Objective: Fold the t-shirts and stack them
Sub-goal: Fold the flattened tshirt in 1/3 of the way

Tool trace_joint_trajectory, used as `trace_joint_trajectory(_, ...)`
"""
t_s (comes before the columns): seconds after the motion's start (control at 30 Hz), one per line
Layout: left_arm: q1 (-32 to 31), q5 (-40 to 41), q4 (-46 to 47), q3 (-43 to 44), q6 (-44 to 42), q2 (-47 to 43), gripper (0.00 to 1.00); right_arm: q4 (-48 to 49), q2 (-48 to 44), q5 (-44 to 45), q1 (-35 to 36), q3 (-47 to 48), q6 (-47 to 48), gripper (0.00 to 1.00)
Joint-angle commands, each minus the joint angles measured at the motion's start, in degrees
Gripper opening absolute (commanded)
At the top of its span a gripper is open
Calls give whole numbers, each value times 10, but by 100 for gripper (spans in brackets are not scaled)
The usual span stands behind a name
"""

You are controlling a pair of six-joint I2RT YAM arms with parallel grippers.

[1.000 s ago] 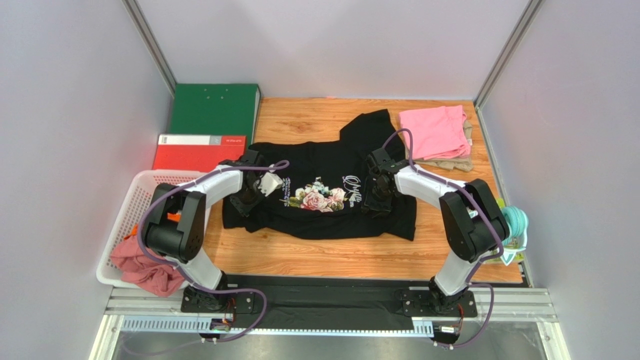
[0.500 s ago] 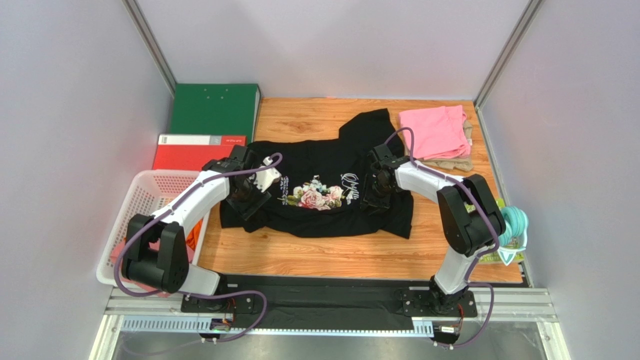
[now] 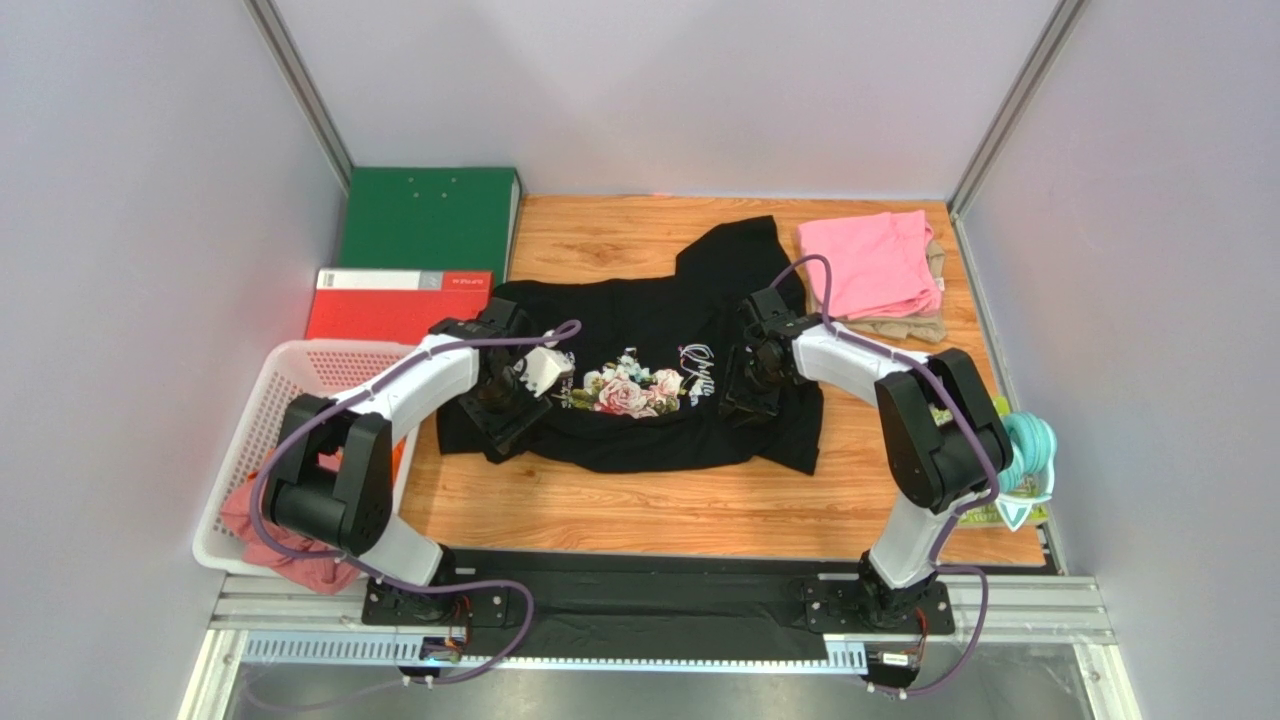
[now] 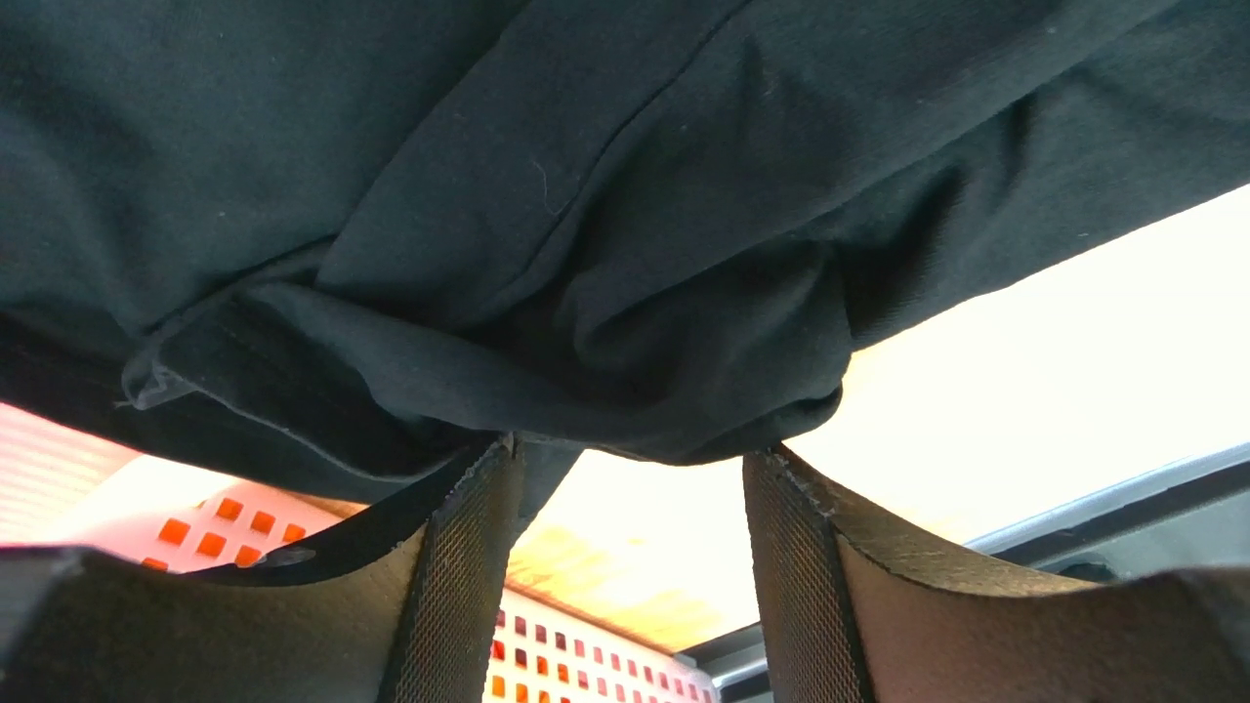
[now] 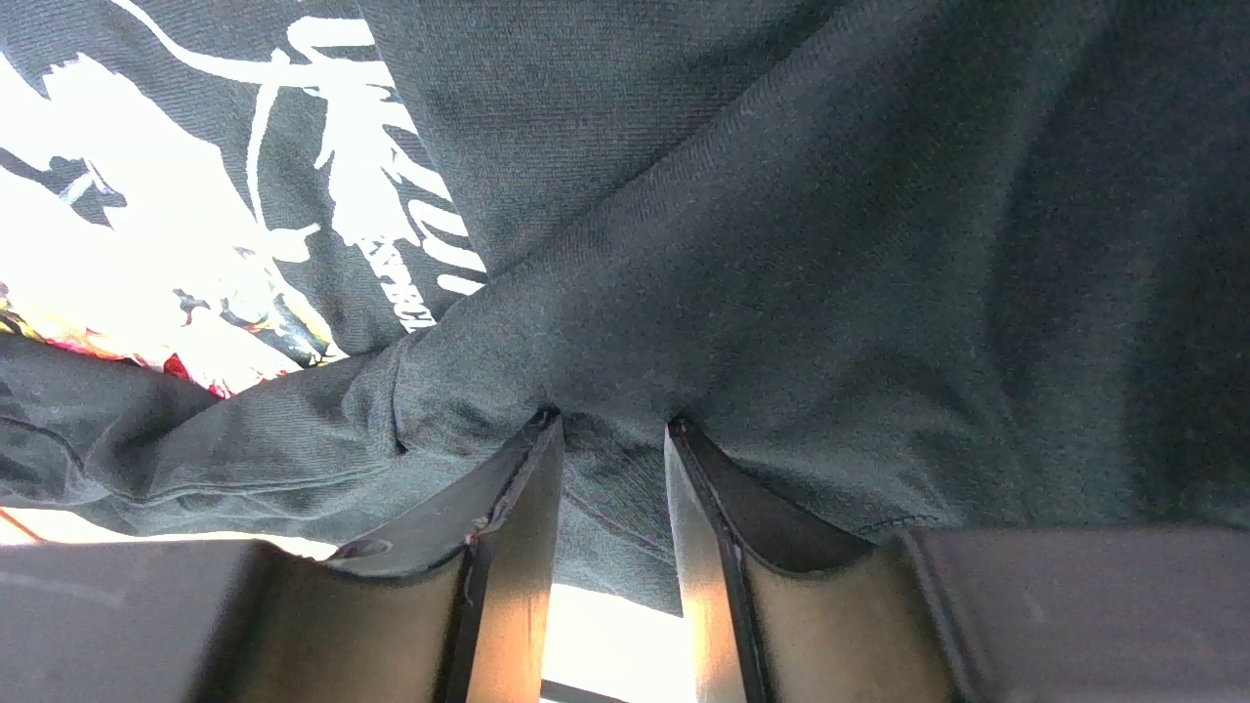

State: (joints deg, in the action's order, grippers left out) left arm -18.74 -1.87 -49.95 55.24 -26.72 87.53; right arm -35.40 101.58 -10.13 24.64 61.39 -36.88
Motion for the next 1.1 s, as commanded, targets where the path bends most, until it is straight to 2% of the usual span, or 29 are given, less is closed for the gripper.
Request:
trace_joint_trajectory(0.0, -1, 3, -1, 13, 7, 12, 63, 46, 35, 56, -3, -32, 7, 38)
trace_joint_trajectory(0.23, -3, 1, 8, 23, 8, 35, 64, 45, 20, 52, -3, -40, 6, 38)
trace_joint_trajectory(0.33, -12, -2, 7, 42, 15, 58, 59, 45, 17, 52, -3, -43, 6, 38)
trace_joint_trajectory(0.37, -15, -3, 6, 50, 17, 62, 46, 45, 16, 52, -3, -43, 5, 38)
trace_joint_trajectory(0.43, -19, -8, 0, 54, 18, 67, 29, 45, 13, 51, -3, -43, 4, 38)
trace_joint_trajectory(0.47, -19, -9, -2, 55, 18, 66, 13, 45, 12, 52, -3, -43, 4, 38)
trace_joint_trajectory(0.5, -19, -7, -4, 54, 17, 63, 3, 44, 10, 52, -3, -43, 5, 38)
trace_joint_trajectory(0.53, -18, -2, -3, 51, 15, 56, 0, 44, 10, 56, -3, -43, 5, 38)
trace_joint_trajectory(0.67, -18, 5, -15, 17, -3, 13, 0, 41, 7, 64, -6, -44, 8, 38)
trace_joint_trajectory(0.8, -9, 17, -39, -9, -22, -66, 0, 40, 2, 71, -21, -55, 8, 34)
trace_joint_trajectory(1.07, 83, 56, -118, -42, -109, -218, 0, 48, 2, 72, -48, -72, 19, 33)
